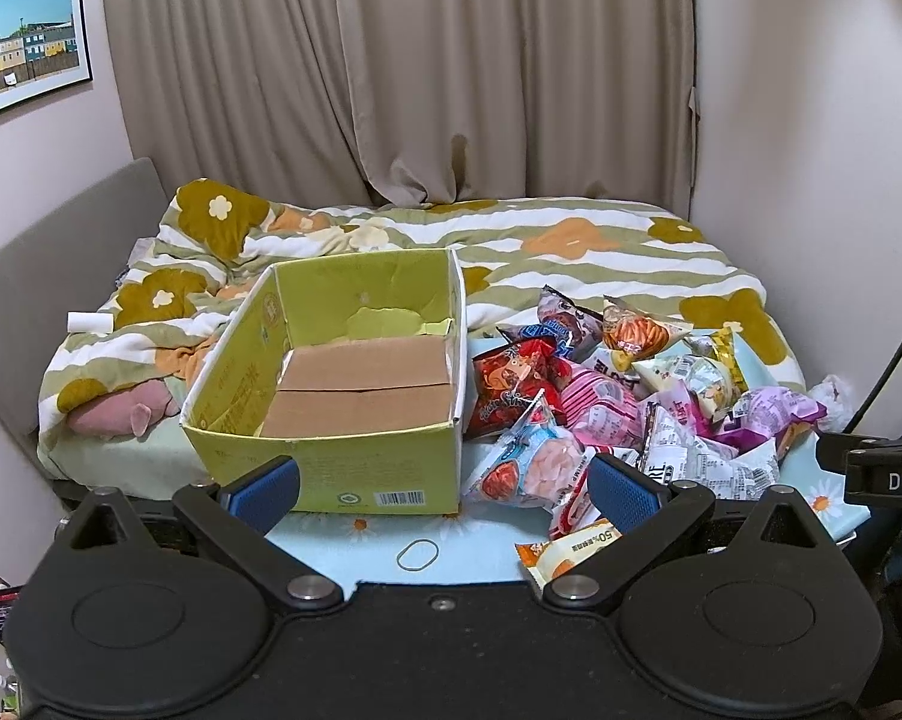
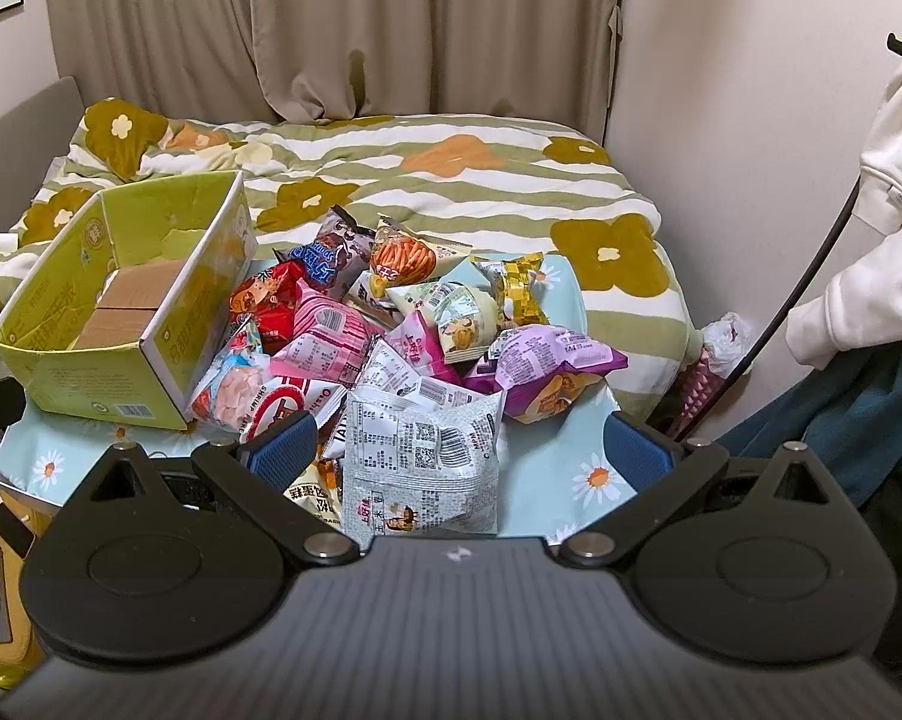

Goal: Organize snacks

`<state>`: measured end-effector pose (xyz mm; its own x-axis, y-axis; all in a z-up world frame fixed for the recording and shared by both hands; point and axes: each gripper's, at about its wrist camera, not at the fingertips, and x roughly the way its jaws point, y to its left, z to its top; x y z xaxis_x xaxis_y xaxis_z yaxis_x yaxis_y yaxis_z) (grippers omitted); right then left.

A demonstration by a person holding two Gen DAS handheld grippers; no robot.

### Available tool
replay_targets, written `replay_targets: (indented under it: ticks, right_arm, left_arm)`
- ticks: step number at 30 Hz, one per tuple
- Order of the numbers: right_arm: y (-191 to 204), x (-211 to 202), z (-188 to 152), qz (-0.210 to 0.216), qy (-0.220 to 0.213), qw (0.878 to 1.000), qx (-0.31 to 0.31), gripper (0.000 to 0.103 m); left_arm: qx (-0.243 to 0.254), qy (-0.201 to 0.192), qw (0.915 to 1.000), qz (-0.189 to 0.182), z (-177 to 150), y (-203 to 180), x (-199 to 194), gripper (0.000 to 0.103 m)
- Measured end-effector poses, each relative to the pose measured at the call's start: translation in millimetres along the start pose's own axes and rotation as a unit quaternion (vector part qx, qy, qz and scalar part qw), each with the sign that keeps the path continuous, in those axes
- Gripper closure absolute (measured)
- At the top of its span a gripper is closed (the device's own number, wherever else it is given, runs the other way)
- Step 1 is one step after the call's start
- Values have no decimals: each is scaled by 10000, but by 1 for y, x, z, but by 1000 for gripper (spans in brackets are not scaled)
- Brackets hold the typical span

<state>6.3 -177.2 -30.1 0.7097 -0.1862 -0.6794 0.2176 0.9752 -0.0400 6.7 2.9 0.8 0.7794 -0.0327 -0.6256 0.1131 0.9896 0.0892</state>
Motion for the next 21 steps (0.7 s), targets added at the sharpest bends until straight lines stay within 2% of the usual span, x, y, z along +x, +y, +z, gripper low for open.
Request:
replay_targets:
  ticks: [21]
  right_arm:
    - [0,2,1,3,12,10000,22,0]
  left_arm:
    - [99,60,9999,11,0,-2,4,0]
